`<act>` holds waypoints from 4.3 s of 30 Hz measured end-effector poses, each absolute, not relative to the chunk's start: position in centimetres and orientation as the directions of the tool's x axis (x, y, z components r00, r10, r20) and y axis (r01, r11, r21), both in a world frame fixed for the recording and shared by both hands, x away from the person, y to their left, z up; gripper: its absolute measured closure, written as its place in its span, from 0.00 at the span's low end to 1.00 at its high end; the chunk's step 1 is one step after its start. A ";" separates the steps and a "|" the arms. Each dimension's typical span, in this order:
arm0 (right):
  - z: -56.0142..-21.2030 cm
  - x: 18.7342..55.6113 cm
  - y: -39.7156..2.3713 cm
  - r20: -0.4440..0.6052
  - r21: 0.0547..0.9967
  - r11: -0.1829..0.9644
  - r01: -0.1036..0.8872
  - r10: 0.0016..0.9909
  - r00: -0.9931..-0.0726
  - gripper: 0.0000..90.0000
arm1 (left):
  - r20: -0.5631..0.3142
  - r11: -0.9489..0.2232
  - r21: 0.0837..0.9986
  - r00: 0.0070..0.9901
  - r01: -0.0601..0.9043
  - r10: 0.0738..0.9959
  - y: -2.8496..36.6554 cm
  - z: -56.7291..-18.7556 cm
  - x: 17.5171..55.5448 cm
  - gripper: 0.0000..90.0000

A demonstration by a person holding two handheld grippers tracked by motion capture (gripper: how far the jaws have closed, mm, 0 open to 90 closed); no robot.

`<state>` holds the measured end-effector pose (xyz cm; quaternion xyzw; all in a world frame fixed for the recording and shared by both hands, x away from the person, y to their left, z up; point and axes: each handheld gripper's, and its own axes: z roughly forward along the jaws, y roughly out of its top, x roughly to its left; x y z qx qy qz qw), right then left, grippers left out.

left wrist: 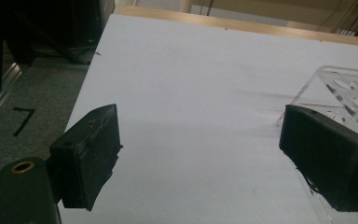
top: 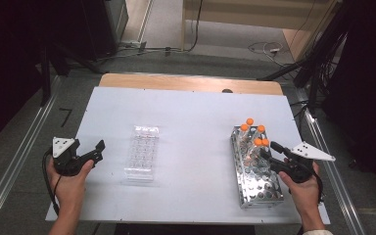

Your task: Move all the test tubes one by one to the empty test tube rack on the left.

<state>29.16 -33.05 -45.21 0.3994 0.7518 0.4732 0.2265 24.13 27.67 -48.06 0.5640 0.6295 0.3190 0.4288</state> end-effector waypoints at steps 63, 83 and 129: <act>-46.1 30.8 -33.4 0.060 0.900 0.254 0.354 0.734 -0.677 0.81 | -0.194 0.174 0.880 0.000 0.441 0.981 27.8 -48.1 24.1 0.14; -44.5 30.2 -33.3 0.030 0.923 0.233 0.307 0.750 -0.661 0.81 | -0.194 0.174 0.880 0.001 0.442 0.981 27.8 -48.1 24.2 0.14; -39.2 25.9 -32.7 0.035 0.957 0.176 0.229 0.717 -0.696 0.81 | -0.225 0.187 0.916 0.068 0.356 0.972 26.8 -45.7 23.2 0.14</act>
